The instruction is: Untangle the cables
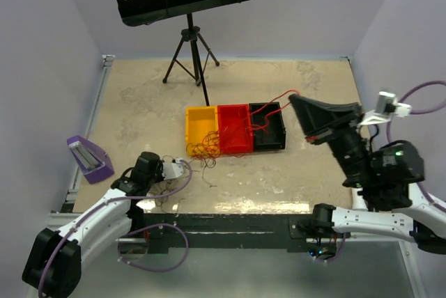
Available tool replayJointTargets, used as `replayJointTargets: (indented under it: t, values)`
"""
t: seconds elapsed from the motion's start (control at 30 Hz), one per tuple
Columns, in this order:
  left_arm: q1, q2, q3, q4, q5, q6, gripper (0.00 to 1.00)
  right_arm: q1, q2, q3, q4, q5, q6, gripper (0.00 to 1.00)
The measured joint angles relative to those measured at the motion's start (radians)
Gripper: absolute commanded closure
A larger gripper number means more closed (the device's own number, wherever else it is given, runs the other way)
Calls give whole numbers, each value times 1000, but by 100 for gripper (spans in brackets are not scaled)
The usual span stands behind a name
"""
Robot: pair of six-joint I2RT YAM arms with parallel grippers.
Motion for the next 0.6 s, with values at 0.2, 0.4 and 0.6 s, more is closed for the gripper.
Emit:
replayJointTargets:
  t: [0.2, 0.4, 0.6]
  values:
    - [0, -3, -87, 148, -99, 97, 100, -1, 5, 174, 4, 3, -92, 100]
    - [0, 40, -119, 257, -161, 169, 100, -1, 35, 294, -19, 37, -193, 100]
    - [0, 85, -125, 327, -181, 211, 100, -2, 32, 407, -23, 93, -287, 100]
